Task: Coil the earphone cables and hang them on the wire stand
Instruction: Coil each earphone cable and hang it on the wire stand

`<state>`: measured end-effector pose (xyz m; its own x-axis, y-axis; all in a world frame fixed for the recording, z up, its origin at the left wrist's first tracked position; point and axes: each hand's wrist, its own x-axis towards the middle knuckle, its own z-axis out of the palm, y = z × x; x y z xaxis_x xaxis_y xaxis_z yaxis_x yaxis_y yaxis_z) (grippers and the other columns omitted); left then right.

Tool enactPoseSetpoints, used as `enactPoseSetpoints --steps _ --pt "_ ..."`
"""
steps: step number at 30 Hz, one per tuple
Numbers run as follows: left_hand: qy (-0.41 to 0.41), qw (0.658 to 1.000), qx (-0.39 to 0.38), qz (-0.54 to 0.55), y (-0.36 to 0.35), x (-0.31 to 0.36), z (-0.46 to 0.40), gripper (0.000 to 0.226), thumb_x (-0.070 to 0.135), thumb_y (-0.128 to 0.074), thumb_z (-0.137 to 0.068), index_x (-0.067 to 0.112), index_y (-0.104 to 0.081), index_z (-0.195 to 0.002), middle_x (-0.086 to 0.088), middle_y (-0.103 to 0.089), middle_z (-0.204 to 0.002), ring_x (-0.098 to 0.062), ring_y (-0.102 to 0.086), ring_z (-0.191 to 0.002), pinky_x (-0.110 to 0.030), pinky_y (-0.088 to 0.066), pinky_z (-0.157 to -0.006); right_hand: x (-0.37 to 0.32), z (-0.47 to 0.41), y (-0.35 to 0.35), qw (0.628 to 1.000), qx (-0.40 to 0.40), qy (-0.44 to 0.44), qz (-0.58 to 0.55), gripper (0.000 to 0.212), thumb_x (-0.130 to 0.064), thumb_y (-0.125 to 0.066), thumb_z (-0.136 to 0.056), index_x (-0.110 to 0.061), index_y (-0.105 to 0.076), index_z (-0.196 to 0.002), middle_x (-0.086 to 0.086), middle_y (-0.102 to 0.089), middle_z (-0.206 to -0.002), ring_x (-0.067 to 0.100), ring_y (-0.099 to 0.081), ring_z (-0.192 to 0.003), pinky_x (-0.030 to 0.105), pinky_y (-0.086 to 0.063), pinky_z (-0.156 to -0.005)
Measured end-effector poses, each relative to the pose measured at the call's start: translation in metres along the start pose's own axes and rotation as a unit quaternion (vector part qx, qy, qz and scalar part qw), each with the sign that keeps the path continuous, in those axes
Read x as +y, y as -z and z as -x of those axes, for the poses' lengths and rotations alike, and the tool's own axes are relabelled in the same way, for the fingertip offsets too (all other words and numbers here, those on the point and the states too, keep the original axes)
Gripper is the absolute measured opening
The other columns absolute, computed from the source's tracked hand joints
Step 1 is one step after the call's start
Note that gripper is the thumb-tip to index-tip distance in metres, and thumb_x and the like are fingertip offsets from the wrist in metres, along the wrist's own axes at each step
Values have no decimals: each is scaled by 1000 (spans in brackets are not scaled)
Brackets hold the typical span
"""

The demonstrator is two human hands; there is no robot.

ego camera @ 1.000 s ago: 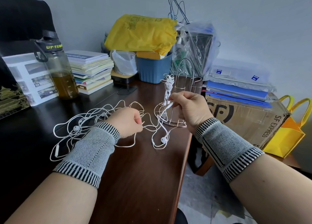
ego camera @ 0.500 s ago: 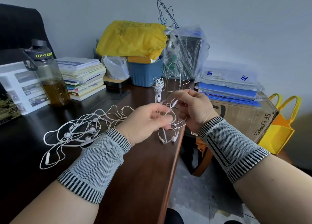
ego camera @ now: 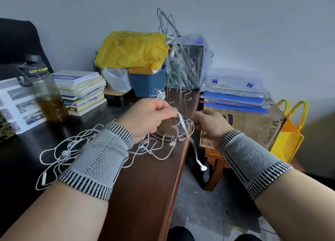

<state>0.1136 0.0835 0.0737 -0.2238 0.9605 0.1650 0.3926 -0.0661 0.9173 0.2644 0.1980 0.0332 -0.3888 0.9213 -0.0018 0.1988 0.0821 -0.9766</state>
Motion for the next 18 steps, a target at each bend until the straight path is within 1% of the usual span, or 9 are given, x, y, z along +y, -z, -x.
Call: enactPoseSetpoints --steps 2,3,6,9,11,13,15,17,18 --pt "-12 1000 6 8 -8 5 -3 21 20 -65 -90 16 -65 -70 8 -31 -47 -8 -22 -40 -23 -15 -42 -6 6 -6 995 -26 59 -70 15 -18 -54 -89 -21 -68 -87 -2 -68 -84 16 -60 -85 35 -44 -80" --pt "-16 1000 18 16 -12 6 -5 21 21 -66 -90 18 -66 -69 7 -35 -47 -9 -23 -41 -23 -15 -42 -11 10 -9 988 -58 71 -122 21 -17 -51 -91 -20 -71 -83 -1 -70 -83 16 -63 -85 37 -44 -82" --pt "-18 992 102 77 -19 7 -11 20 20 -66 -90 16 -65 -71 11 -43 -45 -6 -27 -38 -18 -19 -38 -22 19 -8 958 -166 67 -223 31 -18 -51 -96 -12 -73 -74 14 -66 -75 23 -65 -61 40 -49 -76" --pt "9 963 210 170 -14 1 -17 20 19 -66 -91 16 -63 -71 13 -32 -40 -3 -26 -34 -14 -21 -33 -17 16 5 950 -206 58 -226 15 -12 -61 -86 1 -68 -85 7 -56 -56 17 -51 -43 40 -50 -72" --pt "29 948 243 206 -10 -5 -18 17 21 -66 -91 15 -64 -76 12 -28 -41 -4 -24 -36 -16 -20 -32 -8 12 12 949 -214 28 -230 19 -11 -66 -78 3 -66 -90 5 -54 -57 13 -44 -42 39 -53 -68" --pt "37 948 227 221 -14 -9 -18 15 20 -67 -91 13 -65 -78 12 -27 -43 -4 -23 -38 -17 -19 -34 -1 8 14 947 -215 10 -238 30 -13 -71 -72 1 -66 -99 6 -54 -65 11 -40 -44 30 -54 -52" --pt "36 959 182 216 -23 -9 -17 13 17 -66 -91 13 -65 -78 12 -28 -44 -4 -23 -39 -17 -17 -36 4 2 8 949 -223 -4 -222 43 -17 -75 -65 -6 -65 -106 3 -54 -64 9 -37 -42 23 -45 -40" --pt "35 965 154 212 -31 -11 -20 12 17 -65 -92 12 -66 -81 11 -27 -45 -4 -22 -39 -19 -16 -38 7 -7 0 954 -246 -7 -172 43 -18 -76 -67 -10 -65 -108 0 -53 -60 7 -33 -41 18 -33 -34" --pt "34 964 157 214 -33 -13 -21 12 18 -64 -92 11 -66 -82 10 -27 -46 -5 -21 -39 -19 -16 -39 7 -10 -2 955 -260 -2 -141 36 -16 -75 -72 -9 -67 -106 1 -53 -61 7 -32 -42 16 -30 -34"
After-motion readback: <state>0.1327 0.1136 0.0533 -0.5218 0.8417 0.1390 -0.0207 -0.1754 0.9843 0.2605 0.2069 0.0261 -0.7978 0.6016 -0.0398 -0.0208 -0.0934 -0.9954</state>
